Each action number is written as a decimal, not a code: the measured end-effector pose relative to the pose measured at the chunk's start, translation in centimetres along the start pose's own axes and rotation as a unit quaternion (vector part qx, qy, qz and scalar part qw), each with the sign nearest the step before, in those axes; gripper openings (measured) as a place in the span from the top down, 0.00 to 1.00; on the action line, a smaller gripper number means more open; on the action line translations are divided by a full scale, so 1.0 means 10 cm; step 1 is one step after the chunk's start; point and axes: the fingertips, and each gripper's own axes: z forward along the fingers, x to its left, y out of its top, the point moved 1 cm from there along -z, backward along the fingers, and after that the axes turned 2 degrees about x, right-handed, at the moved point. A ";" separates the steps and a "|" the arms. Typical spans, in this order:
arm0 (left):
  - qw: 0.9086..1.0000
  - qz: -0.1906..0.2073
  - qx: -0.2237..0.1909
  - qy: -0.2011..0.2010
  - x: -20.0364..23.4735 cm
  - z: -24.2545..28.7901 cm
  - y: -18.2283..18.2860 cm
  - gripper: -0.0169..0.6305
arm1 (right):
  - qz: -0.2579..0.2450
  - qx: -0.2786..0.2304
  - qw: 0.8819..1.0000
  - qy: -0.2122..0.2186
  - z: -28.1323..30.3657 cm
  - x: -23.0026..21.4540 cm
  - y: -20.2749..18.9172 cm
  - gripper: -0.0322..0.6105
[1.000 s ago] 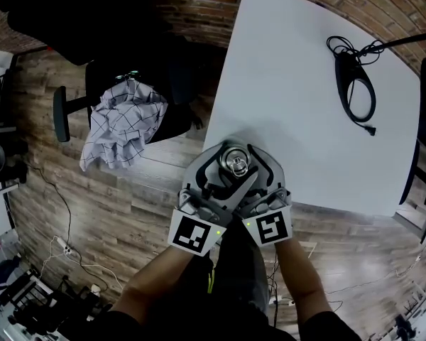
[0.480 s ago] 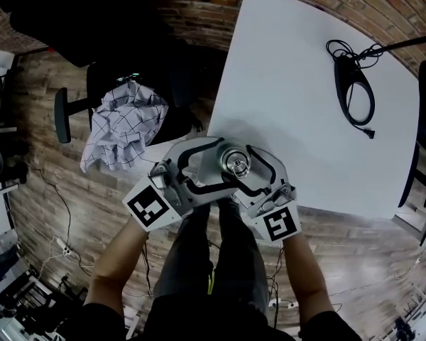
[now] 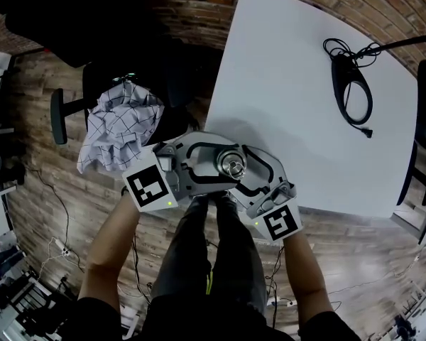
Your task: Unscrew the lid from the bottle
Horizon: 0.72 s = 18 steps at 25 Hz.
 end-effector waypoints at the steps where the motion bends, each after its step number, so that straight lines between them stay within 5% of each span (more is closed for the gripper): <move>1: 1.000 -0.005 0.001 -0.002 0.00 -0.01 -0.01 0.55 | -0.001 -0.001 1.000 -0.001 0.00 0.00 0.01 0.49; 5: 0.999 -0.027 -0.001 0.027 0.01 -0.01 -0.03 0.56 | 0.006 -0.002 1.000 -0.006 -0.01 0.00 -0.01 0.49; 9: 0.992 -0.044 0.004 0.116 0.04 -0.03 -0.05 0.56 | 0.013 -0.006 1.000 -0.015 -0.01 0.00 -0.01 0.49; 18: 0.950 -0.101 -0.005 0.296 0.09 -0.06 -0.10 0.56 | 0.027 -0.004 0.999 -0.044 -0.01 -0.02 -0.04 0.49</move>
